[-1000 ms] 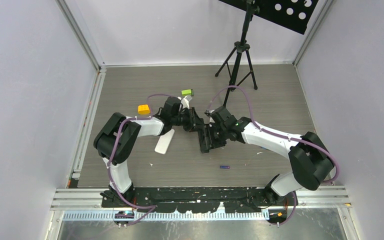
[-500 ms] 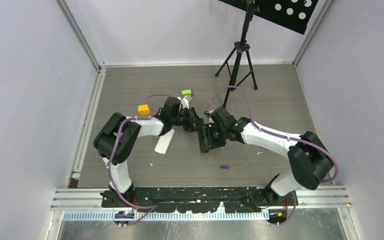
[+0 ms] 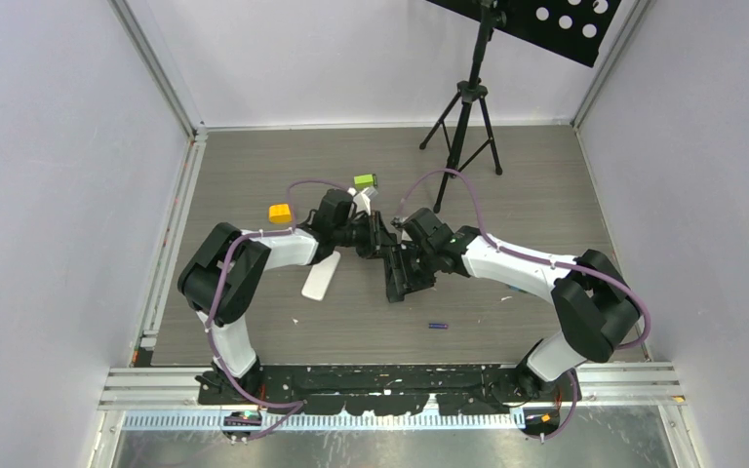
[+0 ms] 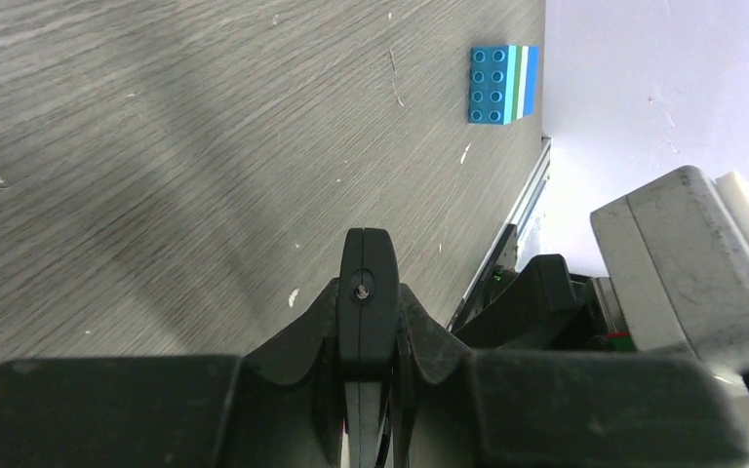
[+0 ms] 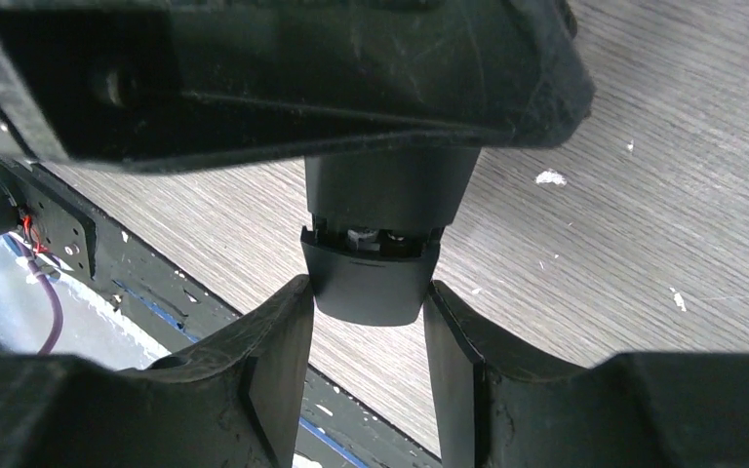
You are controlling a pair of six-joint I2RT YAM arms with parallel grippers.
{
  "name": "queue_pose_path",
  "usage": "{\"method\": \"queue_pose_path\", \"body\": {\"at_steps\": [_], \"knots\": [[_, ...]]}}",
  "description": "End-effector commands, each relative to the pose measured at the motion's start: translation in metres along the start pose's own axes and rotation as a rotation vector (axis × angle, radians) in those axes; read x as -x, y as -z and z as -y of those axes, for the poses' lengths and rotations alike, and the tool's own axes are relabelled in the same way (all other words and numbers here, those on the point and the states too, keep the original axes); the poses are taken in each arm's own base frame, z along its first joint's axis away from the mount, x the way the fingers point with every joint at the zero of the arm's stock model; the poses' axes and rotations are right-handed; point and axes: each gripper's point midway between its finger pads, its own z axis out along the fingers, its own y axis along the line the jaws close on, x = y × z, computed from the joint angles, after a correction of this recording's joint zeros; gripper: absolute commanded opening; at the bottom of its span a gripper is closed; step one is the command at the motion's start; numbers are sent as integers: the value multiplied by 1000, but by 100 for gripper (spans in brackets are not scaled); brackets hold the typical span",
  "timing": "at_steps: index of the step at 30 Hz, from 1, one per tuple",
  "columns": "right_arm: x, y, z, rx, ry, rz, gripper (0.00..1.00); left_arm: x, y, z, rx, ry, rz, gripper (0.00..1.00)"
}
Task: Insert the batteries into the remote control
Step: Load the battery cover into the remote control.
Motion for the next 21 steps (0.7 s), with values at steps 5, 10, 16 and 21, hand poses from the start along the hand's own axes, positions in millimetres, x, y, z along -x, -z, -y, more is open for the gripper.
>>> {"method": "queue_pose_path", "body": {"at_steps": [5,10,16,21], "knots": [[26,4,-1,-19,15,135,49,-1,13,62,-180,-21,-52,0],[28,7,1,-28,5,162,46,-2,13,61,-183,-17,-55,0],[27,7,4,-40,-20,171,46,-2,14,70,-231,27,-58,0],[29,12,3,-26,-26,215,47,0,19,88,-313,58,-56,0]]}}
